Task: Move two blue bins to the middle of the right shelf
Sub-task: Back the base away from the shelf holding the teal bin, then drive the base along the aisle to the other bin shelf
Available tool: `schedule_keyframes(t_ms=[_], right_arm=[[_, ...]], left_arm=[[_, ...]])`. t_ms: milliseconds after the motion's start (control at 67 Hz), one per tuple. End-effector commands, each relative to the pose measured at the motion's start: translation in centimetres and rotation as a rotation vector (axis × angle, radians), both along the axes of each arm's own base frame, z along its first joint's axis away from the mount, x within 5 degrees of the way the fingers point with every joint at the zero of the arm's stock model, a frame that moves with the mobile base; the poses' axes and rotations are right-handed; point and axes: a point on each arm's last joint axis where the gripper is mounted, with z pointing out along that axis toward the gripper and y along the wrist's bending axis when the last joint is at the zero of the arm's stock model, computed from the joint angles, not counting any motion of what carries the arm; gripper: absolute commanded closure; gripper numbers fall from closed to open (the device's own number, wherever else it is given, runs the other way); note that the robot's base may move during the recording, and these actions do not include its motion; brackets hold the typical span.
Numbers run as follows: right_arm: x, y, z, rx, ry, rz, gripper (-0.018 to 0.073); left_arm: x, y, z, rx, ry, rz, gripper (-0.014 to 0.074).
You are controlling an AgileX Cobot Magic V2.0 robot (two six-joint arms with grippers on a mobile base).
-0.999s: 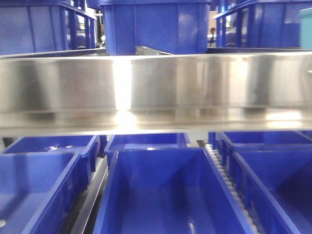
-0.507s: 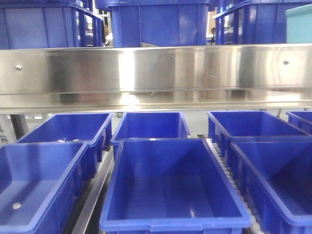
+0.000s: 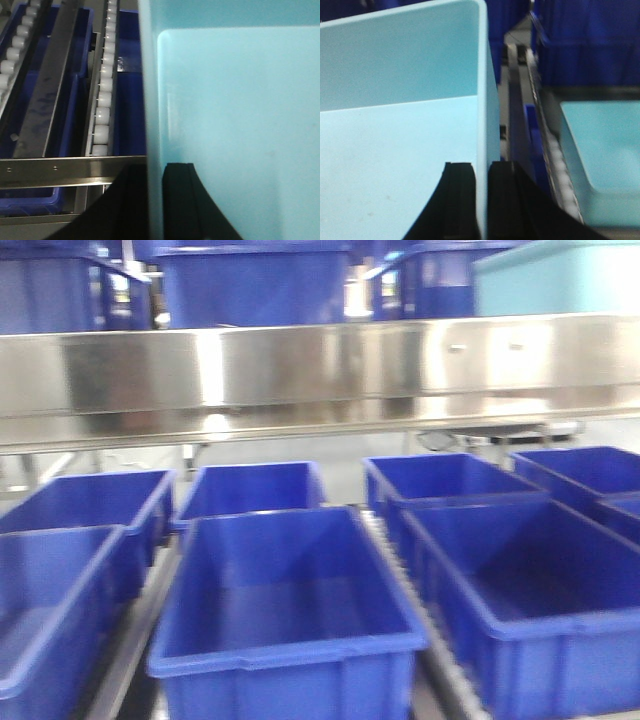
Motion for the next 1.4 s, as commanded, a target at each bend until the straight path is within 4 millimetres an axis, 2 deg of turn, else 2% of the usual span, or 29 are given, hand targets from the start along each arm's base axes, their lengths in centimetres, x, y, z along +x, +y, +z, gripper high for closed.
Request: schedule_keyframes(t_ms=[0,269,1387], right_arm=[[-0.8,-0.1,0.4,0.038,0.029,0.017,0.0726],[-1.3,-0.3,-0.8,0.016,0.167,-0.004,0.0726],[-1.3,-0.4,-0.8,0.015,0.172,-0.004,0.0726]], left_arm=[[-0.1,-0.2,0.6,-0.019,-0.04,-0.028,0.0707],[-0.1,-0.2,0.6,-0.019,-0.04,-0.028,0.0707],[-0.1,-0.1,0.6,-0.017,-0.042,-0.027,0.0707]])
